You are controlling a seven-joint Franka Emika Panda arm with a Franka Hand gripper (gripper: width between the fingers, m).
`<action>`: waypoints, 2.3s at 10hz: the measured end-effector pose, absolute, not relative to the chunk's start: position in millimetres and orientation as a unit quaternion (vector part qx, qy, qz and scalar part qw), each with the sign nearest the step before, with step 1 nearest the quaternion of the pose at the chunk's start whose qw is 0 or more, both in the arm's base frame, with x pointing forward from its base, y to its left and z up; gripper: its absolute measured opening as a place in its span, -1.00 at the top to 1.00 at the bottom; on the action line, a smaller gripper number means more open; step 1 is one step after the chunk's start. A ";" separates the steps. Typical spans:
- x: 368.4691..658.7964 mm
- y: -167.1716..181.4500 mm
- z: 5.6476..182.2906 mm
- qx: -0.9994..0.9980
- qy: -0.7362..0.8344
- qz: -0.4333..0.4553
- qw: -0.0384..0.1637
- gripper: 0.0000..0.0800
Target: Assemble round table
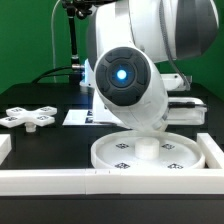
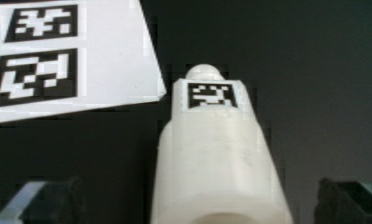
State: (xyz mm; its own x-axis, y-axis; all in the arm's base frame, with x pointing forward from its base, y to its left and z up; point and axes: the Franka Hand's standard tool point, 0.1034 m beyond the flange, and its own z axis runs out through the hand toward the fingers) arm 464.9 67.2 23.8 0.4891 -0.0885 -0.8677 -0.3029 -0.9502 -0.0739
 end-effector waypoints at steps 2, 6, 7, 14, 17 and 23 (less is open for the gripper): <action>461.7 69.3 18.3 -0.858 0.113 0.490 0.107 -0.62; 456.5 71.9 10.2 -0.860 0.113 0.486 0.105 -0.32; 456.5 72.0 10.2 -0.860 0.113 0.486 0.105 -0.32; 463.9 64.3 39.4 -0.857 0.076 0.492 0.129 -0.02; 493.3 58.6 74.2 -0.870 0.057 0.469 0.141 -0.02; 517.8 53.1 70.4 -0.929 0.046 0.338 0.142 -0.02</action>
Offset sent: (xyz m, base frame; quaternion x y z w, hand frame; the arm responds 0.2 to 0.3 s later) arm -0.0120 -0.0002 -0.0105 -0.0133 0.0072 -0.0007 0.9999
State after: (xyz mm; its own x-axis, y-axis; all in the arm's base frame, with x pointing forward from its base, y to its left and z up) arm 517.8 53.1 70.4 0.7676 0.0109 -0.6409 -0.1815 -0.9552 -0.2337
